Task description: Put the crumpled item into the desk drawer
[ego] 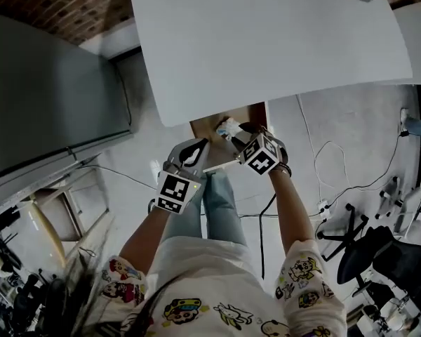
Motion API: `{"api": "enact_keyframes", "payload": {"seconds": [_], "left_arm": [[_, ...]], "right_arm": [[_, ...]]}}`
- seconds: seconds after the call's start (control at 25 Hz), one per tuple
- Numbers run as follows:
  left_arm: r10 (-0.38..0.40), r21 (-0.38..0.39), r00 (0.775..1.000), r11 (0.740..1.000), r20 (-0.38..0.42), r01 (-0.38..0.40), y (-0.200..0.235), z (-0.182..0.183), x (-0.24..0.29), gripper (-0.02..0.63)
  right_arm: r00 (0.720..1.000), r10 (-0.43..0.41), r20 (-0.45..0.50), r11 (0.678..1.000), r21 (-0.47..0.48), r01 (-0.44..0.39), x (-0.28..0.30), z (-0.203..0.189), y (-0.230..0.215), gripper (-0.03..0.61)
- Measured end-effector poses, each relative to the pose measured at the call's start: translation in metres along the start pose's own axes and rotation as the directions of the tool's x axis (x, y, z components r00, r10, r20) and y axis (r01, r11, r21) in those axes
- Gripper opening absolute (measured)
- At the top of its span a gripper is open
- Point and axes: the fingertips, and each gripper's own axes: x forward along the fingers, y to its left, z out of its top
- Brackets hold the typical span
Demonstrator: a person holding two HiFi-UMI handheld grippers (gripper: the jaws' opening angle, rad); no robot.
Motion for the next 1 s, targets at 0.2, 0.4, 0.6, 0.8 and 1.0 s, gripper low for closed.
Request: {"api": "enact_keyframes", "payload": {"seconds": [0.2, 0.4, 0.6, 0.8, 1.0], "left_arm": [[-0.023, 0.026, 0.999, 0.999, 0.042, 0.022, -0.012, 0.043, -0.012, -0.002], [-0.051, 0.057, 0.993, 0.997, 0.106, 0.045, -0.029, 0.098, -0.026, -0.002], [-0.090, 0.093, 0.980, 0.993, 0.180, 0.074, -0.053, 0.154, -0.048, -0.002], [-0.130, 0.137, 0.956, 0.986, 0.263, 0.096, -0.072, 0.208, -0.067, 0.000], [-0.174, 0.166, 0.926, 0.978, 0.334, 0.124, -0.092, 0.252, -0.088, -0.001]], "right_arm": [[0.992, -0.082, 0.093, 0.996, 0.045, 0.078, -0.060, 0.026, -0.010, 0.170], [0.965, -0.187, 0.186, 0.981, 0.084, 0.174, -0.132, 0.050, -0.021, 0.166], [0.901, -0.298, 0.316, 0.953, 0.149, 0.263, -0.216, 0.077, -0.027, 0.153], [0.780, -0.411, 0.472, 0.909, 0.272, 0.315, -0.297, 0.101, -0.032, 0.128], [0.628, -0.496, 0.600, 0.867, 0.382, 0.321, -0.374, 0.115, -0.028, 0.097]]}}
